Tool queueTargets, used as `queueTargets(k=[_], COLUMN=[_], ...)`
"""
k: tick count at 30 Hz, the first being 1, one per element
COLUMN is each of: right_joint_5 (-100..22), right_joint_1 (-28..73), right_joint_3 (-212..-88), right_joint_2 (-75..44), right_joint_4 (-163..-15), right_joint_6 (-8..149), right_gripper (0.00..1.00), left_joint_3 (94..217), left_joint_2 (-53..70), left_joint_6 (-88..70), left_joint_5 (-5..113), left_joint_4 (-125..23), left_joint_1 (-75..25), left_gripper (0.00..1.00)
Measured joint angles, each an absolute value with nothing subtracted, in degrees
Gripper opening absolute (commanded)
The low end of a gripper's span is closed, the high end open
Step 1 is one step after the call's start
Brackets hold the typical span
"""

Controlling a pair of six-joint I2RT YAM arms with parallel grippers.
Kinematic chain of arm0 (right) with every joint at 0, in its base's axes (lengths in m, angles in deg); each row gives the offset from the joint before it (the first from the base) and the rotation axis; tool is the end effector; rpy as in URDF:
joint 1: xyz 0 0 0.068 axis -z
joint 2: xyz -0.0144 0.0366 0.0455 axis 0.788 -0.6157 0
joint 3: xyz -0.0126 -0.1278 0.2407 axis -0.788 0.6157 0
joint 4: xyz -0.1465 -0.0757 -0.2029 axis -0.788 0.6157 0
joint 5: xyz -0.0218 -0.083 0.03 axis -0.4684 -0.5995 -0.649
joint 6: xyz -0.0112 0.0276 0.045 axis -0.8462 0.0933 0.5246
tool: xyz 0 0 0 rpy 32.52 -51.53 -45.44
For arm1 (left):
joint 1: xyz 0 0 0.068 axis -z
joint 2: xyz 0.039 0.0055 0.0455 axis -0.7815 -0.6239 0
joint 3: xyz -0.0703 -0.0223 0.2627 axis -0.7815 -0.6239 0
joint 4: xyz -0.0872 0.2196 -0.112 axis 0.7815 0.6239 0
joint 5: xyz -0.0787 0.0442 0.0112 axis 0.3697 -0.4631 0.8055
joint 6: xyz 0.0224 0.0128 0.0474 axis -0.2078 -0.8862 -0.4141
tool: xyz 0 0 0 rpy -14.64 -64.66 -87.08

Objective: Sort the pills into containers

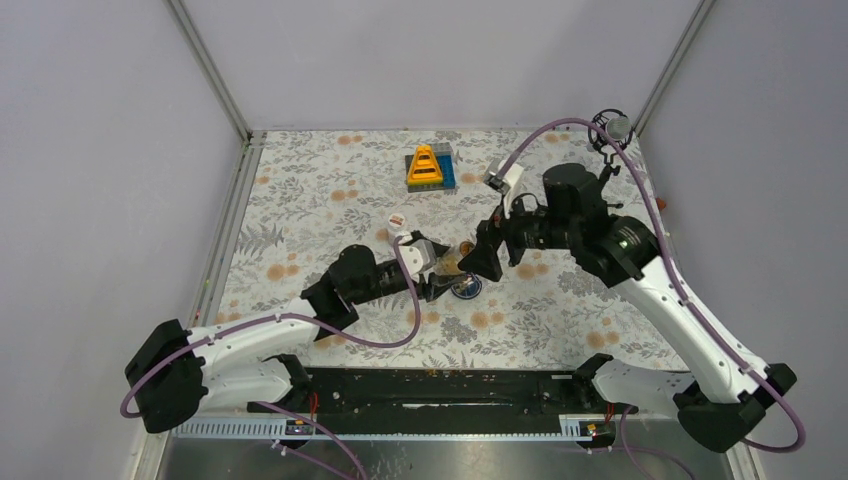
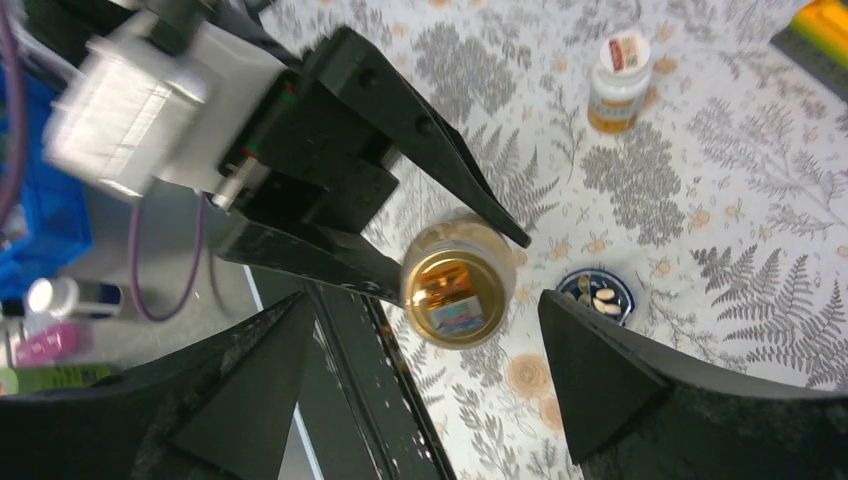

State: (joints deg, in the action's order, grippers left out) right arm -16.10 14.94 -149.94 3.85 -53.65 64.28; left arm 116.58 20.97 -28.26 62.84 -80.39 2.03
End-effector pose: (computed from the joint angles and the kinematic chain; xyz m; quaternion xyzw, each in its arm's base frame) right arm 0.1621 0.1450 0.4228 -0.3877 0.7156 0.3800 0.4395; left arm 0.1415 -0.2084 0.2825 0.4409 0.5406 -0.3733 0.6116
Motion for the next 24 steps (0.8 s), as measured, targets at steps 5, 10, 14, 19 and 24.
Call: queueTargets(k=[5, 10, 14, 19, 24], right_joint_5=[-14.1, -13.8, -16.0, -22.7, -32.8], right_joint_1=[14.8, 13.9, 13.0, 10.9, 9.1], right_joint_3=[-150.0, -150.0, -150.0, -150.0, -150.1], right_joint_2=[0.2, 0.1, -0.1, -1.4, -3.6], right_joint_4=[-50.3, -50.2, -50.7, -52.1, -53.0], right_joint_6=[58.5, 57.3, 58.7, 64.6, 78.2], right_gripper=[0.70, 0.52, 0.44, 0.39, 0.50], left_joint_3=[117.2, 117.3, 117.3, 117.3, 117.3], left_joint_2=[21.6, 21.6, 21.6, 21.6, 21.5], left_joint_6=[-28.7, -28.7, -28.7, -28.9, -28.9], left_joint_5=[66.9, 68.8, 69.1, 67.8, 64.9], left_joint_4=[-77.0, -75.8, -75.4, -73.8, -71.7], left_joint_1=[1.7, 1.4, 1.4, 0.8, 0.2], left_gripper=[0.00, 0.00, 0.00, 0.00, 0.00])
